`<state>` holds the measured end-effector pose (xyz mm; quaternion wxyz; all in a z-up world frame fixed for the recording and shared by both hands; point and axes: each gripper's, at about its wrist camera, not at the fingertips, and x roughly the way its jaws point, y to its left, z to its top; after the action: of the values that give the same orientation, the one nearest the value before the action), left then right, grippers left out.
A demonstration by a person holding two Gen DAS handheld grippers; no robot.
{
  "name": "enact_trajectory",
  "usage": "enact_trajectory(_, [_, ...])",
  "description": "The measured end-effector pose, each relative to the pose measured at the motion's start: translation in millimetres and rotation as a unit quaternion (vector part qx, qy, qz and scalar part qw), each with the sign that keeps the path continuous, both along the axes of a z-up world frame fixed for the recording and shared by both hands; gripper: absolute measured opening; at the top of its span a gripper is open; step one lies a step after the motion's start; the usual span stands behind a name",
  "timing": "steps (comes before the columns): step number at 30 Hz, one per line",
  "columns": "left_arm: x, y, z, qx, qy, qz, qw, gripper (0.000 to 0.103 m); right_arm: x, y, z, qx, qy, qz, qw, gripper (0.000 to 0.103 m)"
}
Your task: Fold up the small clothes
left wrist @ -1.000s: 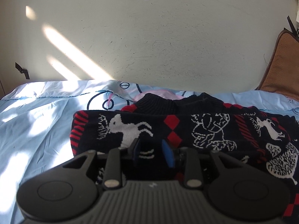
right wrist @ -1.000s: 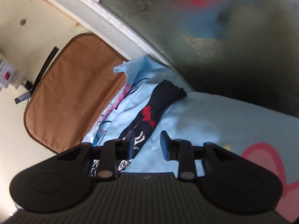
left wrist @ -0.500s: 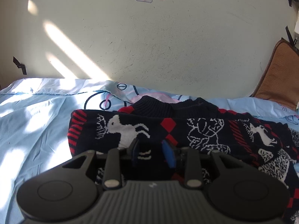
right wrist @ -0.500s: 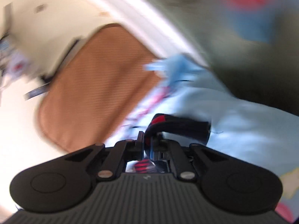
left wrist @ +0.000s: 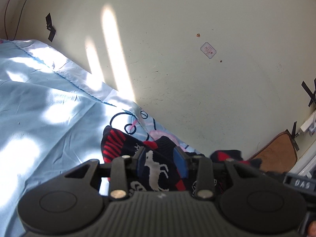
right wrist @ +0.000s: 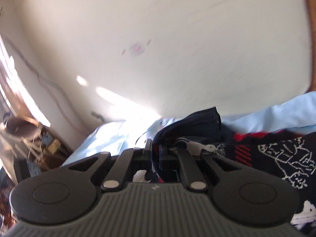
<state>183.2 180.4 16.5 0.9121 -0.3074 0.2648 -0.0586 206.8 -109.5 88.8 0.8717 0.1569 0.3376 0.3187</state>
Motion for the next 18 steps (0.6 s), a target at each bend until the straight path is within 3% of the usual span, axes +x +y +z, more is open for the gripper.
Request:
enact_trajectory(2, [2.9,0.3,-1.6,-0.001,0.011,-0.007,0.9999,0.033,-1.3,40.8,-29.6,-0.022,0.042,0.075,0.996,0.018])
enact_trajectory(3, [3.8,-0.3,-2.2,0.000,0.015,-0.008,0.9999,0.033,-4.1,51.7,-40.7,-0.029,0.064,0.101,0.992,0.037])
enact_trajectory(4, [4.9,-1.4,-3.0,0.002,0.017,-0.010,0.9998,0.034,-10.4,59.1,-47.8,-0.031,0.080,0.125,0.988,0.047])
enact_trajectory(5, [5.3,-2.9,-3.0,0.004,0.016,-0.014,0.9998,0.035,-17.8,58.5,-46.9,-0.029,0.070,0.133,0.988,0.053])
enact_trajectory(8, [6.6,-11.1,-3.1,0.021,0.016,-0.026,0.9993,0.039,-42.3,32.5,-20.6,-0.024,0.026,0.133,0.991,0.055])
enact_trajectory(11, [9.1,-22.3,-3.7,0.064,0.029,-0.024,0.9972,0.039,-59.3,-21.3,4.2,0.009,-0.012,0.056,0.998,0.056])
enact_trajectory(13, [12.2,-27.6,-6.3,0.089,0.044,-0.021,0.9949,0.037,-66.1,-67.5,13.8,0.007,-0.041,-0.043,0.998,0.059])
enact_trajectory(14, [13.5,-29.6,-7.8,0.100,0.054,-0.020,0.9933,0.033,-68.6,-86.9,14.3,0.005,-0.045,-0.083,0.996,0.061])
enact_trajectory(15, [13.3,-32.1,-8.3,0.115,0.061,-0.016,0.9913,0.019,-67.5,-109.1,9.6,0.000,-0.045,-0.135,0.990,0.066])
enact_trajectory(16, [13.0,-34.2,-8.6,0.131,0.064,-0.010,0.9893,0.012,-65.9,-126.0,4.8,-0.012,-0.039,-0.175,0.984,0.068])
enact_trajectory(18, [8.6,-36.9,-5.6,0.142,0.053,-0.011,0.9884,0.009,-58.4,-155.3,-7.6,-0.032,-0.013,-0.233,0.972,0.070])
